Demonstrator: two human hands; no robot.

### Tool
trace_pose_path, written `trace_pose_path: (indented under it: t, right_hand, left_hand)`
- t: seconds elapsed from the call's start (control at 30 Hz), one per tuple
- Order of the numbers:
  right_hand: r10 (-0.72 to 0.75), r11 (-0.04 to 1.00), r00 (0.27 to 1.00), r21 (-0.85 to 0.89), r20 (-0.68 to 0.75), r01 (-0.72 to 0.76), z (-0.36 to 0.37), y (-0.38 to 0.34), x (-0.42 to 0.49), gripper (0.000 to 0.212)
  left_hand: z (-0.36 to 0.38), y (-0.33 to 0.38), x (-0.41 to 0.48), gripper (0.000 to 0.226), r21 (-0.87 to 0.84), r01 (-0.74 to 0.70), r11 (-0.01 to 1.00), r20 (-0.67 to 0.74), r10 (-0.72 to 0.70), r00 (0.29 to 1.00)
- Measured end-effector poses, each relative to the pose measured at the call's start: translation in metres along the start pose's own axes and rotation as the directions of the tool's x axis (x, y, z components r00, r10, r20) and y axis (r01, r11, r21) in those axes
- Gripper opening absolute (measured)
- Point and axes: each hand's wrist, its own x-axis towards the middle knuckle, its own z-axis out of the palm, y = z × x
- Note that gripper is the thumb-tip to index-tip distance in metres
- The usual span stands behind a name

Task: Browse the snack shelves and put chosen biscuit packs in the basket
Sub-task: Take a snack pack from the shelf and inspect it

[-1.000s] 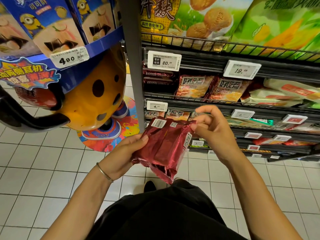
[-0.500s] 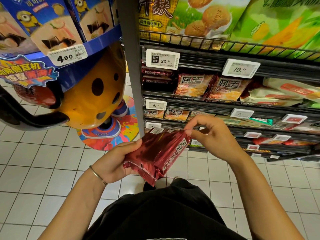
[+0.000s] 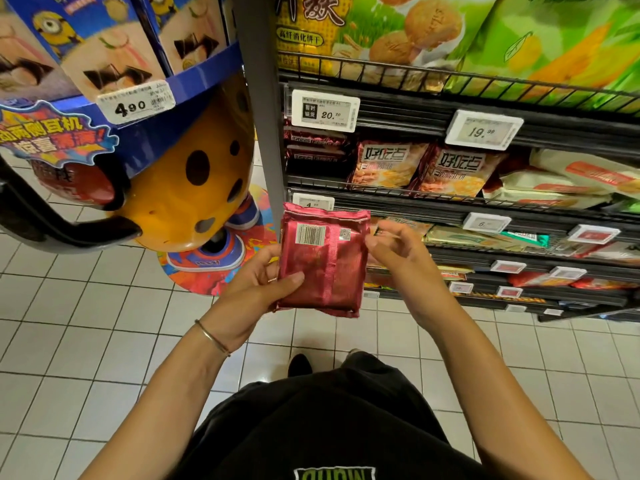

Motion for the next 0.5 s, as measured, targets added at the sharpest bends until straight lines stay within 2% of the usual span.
trace_pose_path:
  t: [0.1,0.23,0.33,0.4,0.5]
  right_hand:
    - [0.021,1.0,0.998,0.007,0.064,-0.022,0.003,0.007,-0.002,0.023]
    - [-0.019,0.999,0.996,0.049,0.085,0.015,-0.001,0.008,-0.002,0.013]
    - [-0.03,0.991,0.994,0.134,0.108,0.015,-0.004,0.006,0.0,0.005]
    - [-0.028,0.98,0.993,0.201,0.114,0.004,-0.007,0.007,0.001,0.011]
    - [-0.051,0.972,0.99,0.232,0.13,0.02,-0.007,0.008,0.001,0.028]
  left_hand:
    - [0.005,0.0,0.0,0.043,0.025,-0.069,0.997,0.008,0.069,0.998]
    - [0.007,0.005,0.0,0.044,-0.017,-0.056,0.998,0.009,0.056,0.998]
    - [0.005,0.008,0.0,0.049,-0.216,0.038,0.976,-0.013,-0.042,0.999]
    - [0.003,0.008,0.003,0.058,-0.351,0.125,0.928,-0.003,-0.135,0.991]
    - [0.001,0.006,0.005,0.066,-0.374,0.345,0.861,0.171,-0.302,0.938]
